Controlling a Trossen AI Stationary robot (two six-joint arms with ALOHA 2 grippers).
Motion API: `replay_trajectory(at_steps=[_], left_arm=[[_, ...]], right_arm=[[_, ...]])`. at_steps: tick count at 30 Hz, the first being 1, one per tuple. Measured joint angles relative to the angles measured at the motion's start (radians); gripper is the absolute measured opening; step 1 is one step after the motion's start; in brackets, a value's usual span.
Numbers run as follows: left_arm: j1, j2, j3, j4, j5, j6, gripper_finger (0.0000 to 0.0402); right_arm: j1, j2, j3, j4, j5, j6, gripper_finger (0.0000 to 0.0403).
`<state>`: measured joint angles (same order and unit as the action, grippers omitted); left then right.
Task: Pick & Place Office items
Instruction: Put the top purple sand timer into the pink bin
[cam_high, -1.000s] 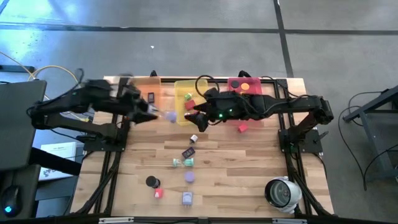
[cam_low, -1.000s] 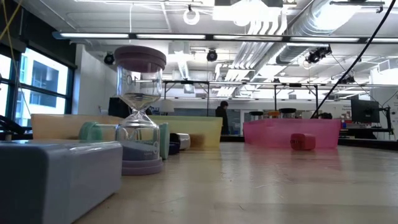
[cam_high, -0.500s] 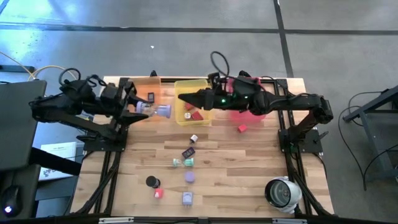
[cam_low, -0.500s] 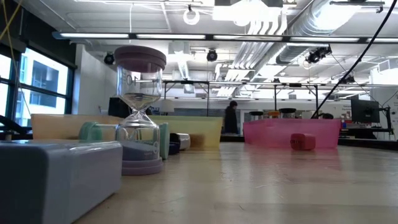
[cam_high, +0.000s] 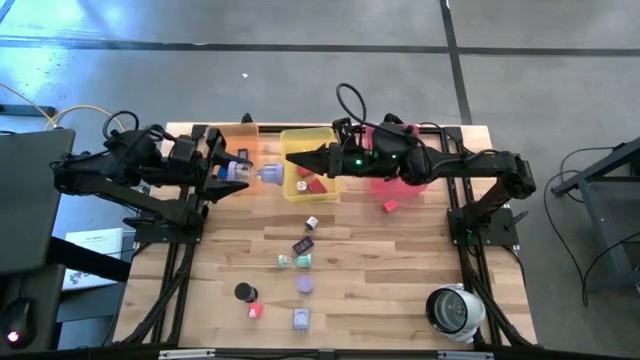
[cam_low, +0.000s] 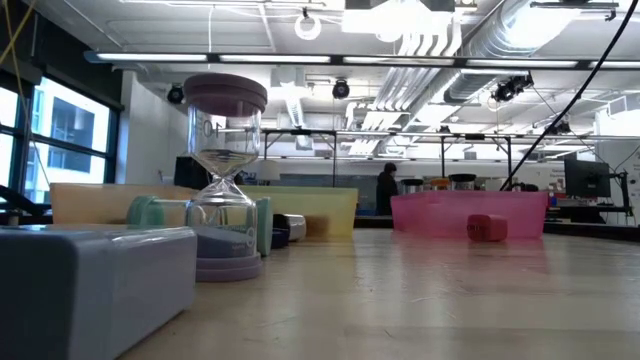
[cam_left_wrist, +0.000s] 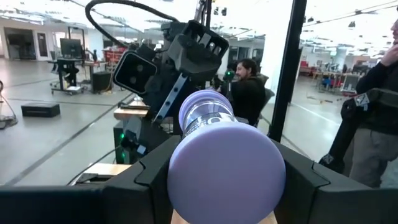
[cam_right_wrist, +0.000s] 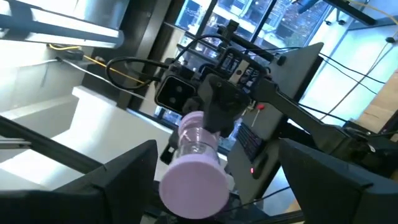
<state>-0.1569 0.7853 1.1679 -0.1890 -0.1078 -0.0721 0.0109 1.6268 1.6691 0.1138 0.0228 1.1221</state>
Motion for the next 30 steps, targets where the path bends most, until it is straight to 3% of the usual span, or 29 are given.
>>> replay_trajectory(at_steps=[30], left_arm=[[0.044,0.055,0.0,0.023,-0.019,0.125,0.0185]], right_arm=[[0.013,0.0,0.0,0.005,-0.049,-0.155,0.0325]])
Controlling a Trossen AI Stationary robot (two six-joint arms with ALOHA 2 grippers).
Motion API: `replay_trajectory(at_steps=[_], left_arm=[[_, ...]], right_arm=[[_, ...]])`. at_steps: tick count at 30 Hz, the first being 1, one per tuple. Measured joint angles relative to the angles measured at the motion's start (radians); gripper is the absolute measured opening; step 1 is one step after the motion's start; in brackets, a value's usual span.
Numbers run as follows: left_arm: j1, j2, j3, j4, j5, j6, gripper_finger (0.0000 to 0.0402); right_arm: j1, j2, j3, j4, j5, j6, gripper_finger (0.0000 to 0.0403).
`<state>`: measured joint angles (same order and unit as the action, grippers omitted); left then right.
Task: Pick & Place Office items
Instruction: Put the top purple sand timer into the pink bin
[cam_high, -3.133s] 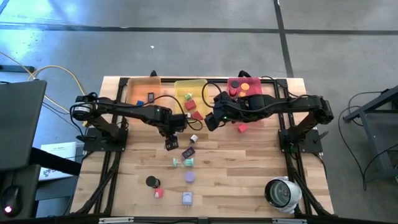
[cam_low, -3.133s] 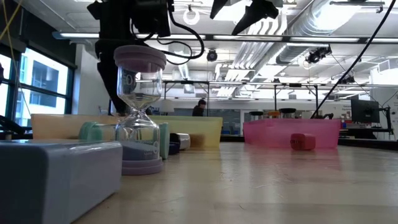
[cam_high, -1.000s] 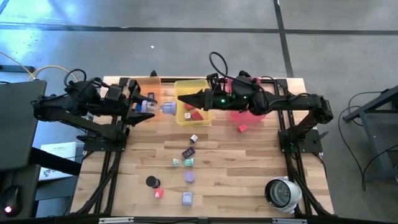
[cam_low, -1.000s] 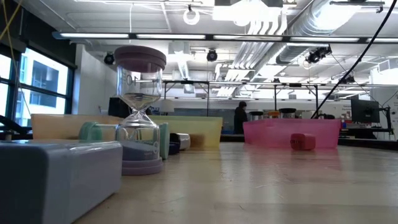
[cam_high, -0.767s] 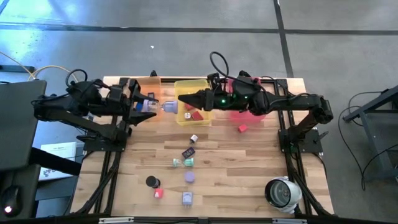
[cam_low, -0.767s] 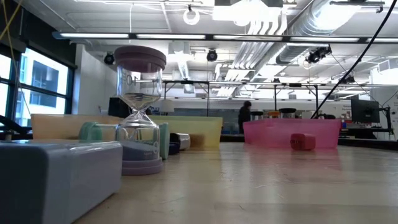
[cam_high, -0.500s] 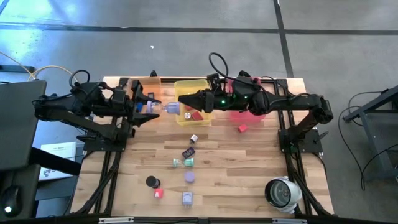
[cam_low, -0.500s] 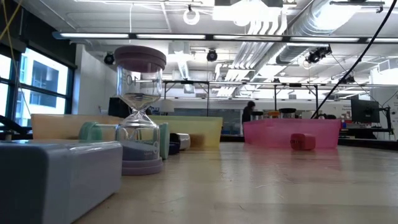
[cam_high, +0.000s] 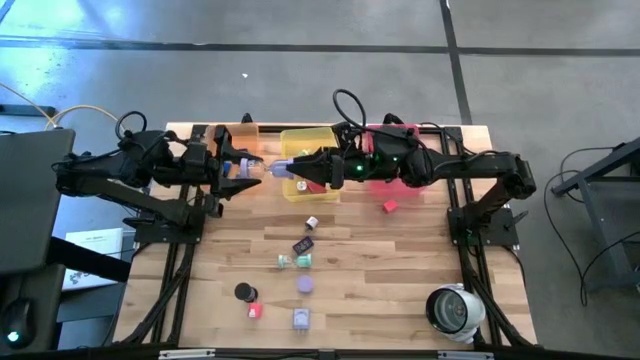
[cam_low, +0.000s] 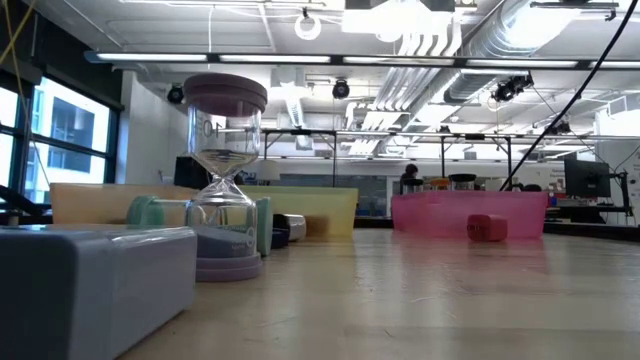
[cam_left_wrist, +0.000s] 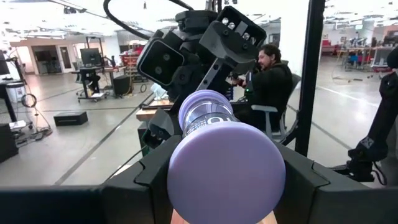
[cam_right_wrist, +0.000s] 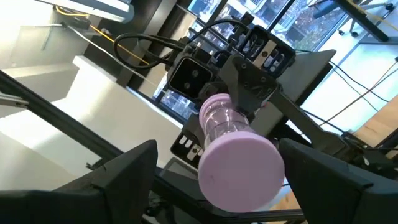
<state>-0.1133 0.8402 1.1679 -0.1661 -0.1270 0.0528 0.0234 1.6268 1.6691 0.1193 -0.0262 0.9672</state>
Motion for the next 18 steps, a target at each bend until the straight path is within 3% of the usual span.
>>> replay_trajectory(at_steps=[18], left_arm=[[0.088,0.043,0.001,0.035,0.061,0.017,0.0185]], right_arm=[[-0.007,0.0,0.0,-0.029,-0.009,0.004,0.0325]])
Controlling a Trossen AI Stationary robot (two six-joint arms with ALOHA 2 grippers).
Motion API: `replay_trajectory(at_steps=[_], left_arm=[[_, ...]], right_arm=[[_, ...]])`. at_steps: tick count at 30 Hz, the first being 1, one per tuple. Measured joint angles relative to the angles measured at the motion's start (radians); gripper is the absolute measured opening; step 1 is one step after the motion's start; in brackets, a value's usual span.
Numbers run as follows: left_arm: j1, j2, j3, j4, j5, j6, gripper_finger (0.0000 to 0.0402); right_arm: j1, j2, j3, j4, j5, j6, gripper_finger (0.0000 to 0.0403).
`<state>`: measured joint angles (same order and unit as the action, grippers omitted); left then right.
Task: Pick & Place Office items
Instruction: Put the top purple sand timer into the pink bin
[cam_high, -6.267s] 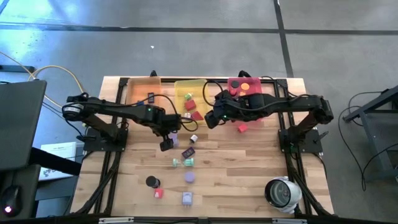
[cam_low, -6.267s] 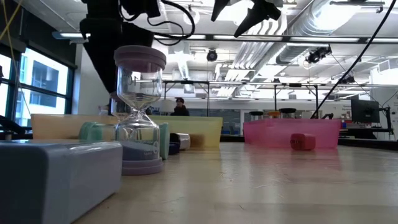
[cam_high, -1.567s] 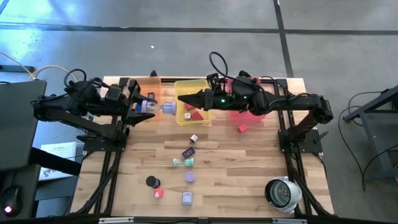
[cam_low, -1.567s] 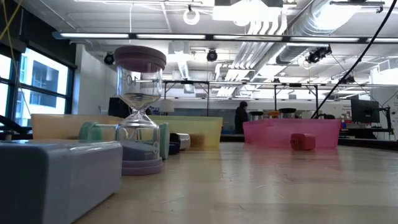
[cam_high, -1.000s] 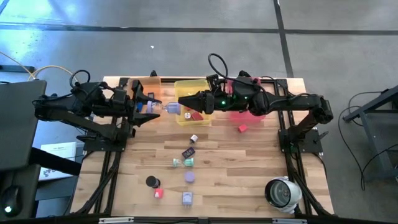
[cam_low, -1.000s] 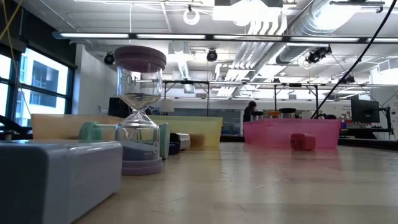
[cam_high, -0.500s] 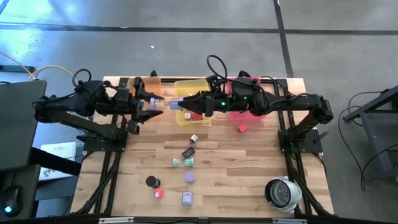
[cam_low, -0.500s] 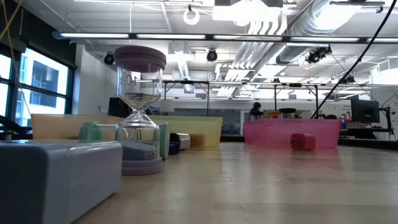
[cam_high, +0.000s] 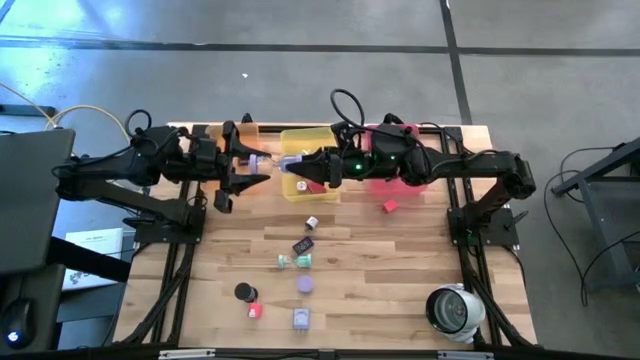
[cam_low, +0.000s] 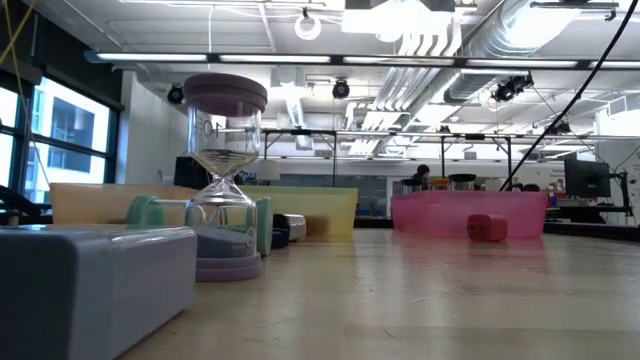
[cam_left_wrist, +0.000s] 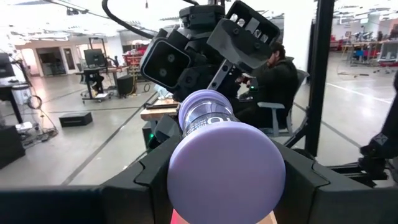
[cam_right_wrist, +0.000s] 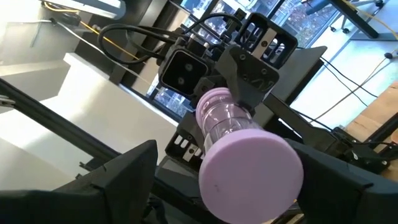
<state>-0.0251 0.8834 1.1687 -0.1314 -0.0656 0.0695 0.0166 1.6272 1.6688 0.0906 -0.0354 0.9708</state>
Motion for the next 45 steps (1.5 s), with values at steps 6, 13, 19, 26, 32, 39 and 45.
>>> replay_trajectory(at_steps=[6,13,19,26,32,39,45], left_arm=[[0.036,0.03,0.0,0.017,0.033,0.002,0.0185],[0.07,0.059,0.0,0.032,0.076,-0.014,0.0185],[0.071,0.059,0.0,0.035,0.078,-0.014,0.0185],[0.071,0.059,0.0,0.035,0.076,-0.017,0.0185],[0.07,0.059,0.0,0.028,0.077,-0.015,0.0208],[0.051,0.06,0.0,0.027,0.069,0.05,0.0234],[0.049,0.06,-0.001,0.025,0.067,0.037,0.0237]], right_arm=[[-0.02,0.0,0.0,-0.017,-0.043,0.012,0.0325],[-0.019,0.001,-0.001,-0.027,-0.044,0.004,0.0325],[-0.025,0.001,-0.001,-0.032,-0.067,-0.005,0.0283],[-0.05,0.001,-0.001,-0.037,-0.123,-0.009,0.0177],[-0.053,0.001,-0.001,-0.058,-0.144,-0.037,0.0171],[-0.051,0.001,-0.001,-0.072,-0.159,-0.082,0.0171],[-0.052,0.001,0.0,-0.089,-0.193,-0.114,0.0171]])
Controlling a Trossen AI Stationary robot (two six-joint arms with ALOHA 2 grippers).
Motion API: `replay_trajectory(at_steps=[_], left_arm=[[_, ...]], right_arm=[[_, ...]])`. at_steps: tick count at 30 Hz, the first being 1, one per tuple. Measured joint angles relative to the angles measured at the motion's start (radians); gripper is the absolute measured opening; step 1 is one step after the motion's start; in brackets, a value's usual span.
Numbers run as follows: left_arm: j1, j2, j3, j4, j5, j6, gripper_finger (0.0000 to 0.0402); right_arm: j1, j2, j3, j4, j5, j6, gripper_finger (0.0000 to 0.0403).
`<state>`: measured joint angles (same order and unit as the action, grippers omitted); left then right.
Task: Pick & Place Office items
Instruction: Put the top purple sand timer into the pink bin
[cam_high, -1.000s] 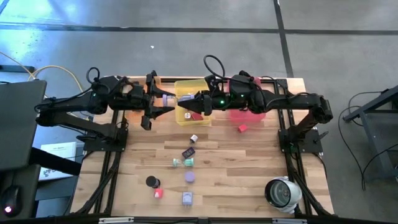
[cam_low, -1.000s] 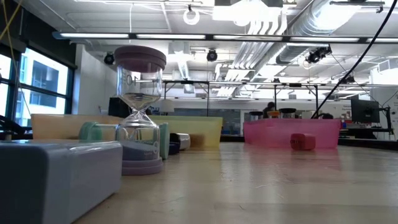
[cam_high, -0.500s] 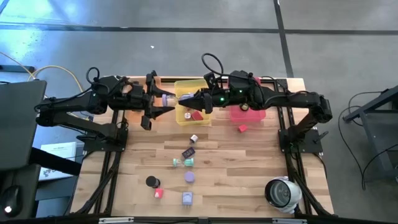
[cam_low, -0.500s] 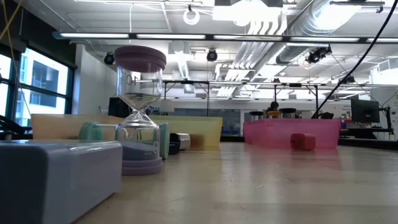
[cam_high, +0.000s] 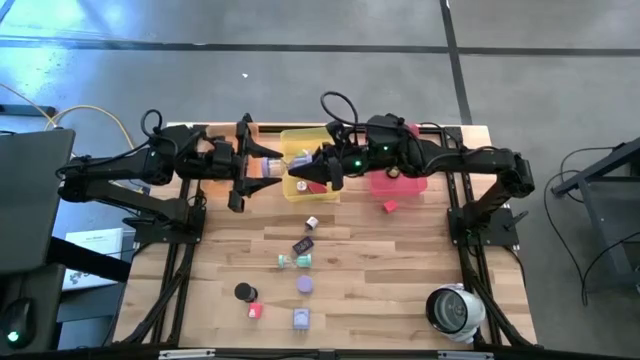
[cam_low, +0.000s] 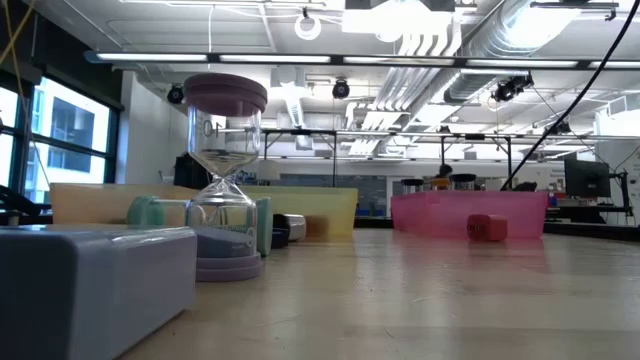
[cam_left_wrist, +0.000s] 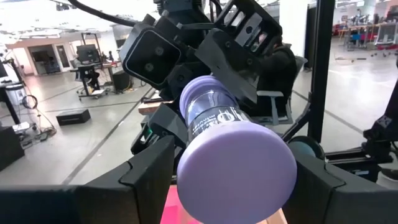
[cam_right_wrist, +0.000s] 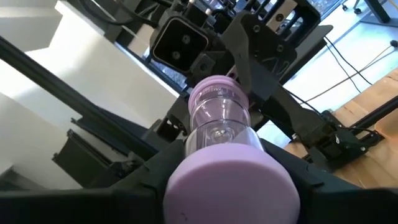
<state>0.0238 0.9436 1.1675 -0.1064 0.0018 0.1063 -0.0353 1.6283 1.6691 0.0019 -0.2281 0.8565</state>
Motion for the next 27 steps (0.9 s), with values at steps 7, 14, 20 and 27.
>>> replay_trajectory(at_steps=[7,14,20,27], left_arm=[[-0.001,0.0,-0.001,-0.003,0.0,0.002,0.0238],[-0.001,0.0,-0.001,-0.001,-0.004,-0.002,0.0267],[0.023,-0.013,0.0,-0.01,-0.016,-0.104,0.0339],[0.114,-0.039,0.0,-0.105,-0.005,-0.137,0.0366]], right_arm=[[0.0,-0.001,0.001,-0.054,-0.012,-0.06,0.0171],[-0.006,-0.001,0.001,-0.066,-0.022,-0.099,0.0171],[-0.039,-0.003,0.0,-0.145,-0.044,-0.128,0.0171],[-0.071,-0.029,-0.002,-0.352,-0.004,-0.173,0.0171]])
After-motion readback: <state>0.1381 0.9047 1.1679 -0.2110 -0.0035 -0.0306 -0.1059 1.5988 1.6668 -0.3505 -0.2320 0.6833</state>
